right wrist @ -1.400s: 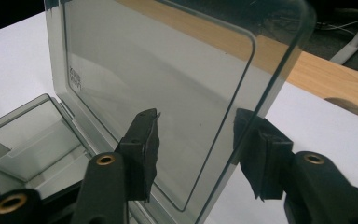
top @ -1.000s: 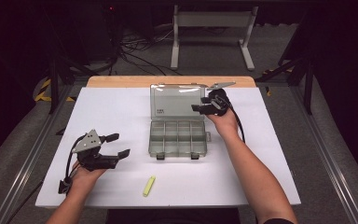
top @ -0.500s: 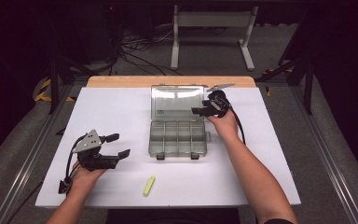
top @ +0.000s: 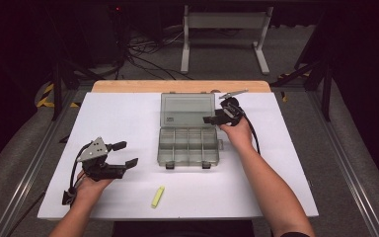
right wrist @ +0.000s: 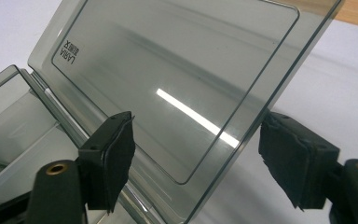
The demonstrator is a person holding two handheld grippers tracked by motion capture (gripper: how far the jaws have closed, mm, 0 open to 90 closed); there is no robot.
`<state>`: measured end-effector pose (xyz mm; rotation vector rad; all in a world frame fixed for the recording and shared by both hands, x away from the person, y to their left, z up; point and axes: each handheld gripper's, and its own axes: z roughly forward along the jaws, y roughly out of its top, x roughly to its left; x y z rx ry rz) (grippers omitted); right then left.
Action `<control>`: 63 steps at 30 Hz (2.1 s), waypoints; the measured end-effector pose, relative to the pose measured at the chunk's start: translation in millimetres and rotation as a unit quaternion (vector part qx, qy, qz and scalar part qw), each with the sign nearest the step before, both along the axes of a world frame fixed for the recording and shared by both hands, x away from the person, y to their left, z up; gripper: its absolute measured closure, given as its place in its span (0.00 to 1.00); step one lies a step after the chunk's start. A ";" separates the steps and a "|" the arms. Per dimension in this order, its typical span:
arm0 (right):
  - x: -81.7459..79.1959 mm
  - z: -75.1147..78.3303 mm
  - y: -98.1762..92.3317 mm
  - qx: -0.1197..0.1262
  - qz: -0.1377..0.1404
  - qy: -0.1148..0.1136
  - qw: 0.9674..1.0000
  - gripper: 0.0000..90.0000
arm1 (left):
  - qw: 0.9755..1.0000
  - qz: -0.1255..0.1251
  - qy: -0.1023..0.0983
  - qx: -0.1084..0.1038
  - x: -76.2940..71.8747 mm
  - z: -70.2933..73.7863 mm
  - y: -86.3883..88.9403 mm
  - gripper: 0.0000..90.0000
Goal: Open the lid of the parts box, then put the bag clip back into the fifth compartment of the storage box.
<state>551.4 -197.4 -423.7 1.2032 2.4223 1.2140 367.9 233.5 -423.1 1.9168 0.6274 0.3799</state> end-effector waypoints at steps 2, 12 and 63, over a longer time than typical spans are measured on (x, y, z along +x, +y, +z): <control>0.5 -0.6 -0.2 0.001 0.001 0.002 1.000 0.30 | 1.000 0.000 0.000 0.000 0.0 0.0 0.1 0.27; 1.7 -2.6 -1.3 0.000 -0.001 0.009 1.000 0.27 | 1.000 0.001 -0.004 0.001 -0.1 0.4 0.8 0.27; -143.8 70.9 -35.0 0.015 0.043 -0.207 0.977 0.19 | 0.999 -0.034 -0.021 -0.012 -16.6 23.4 -18.5 0.01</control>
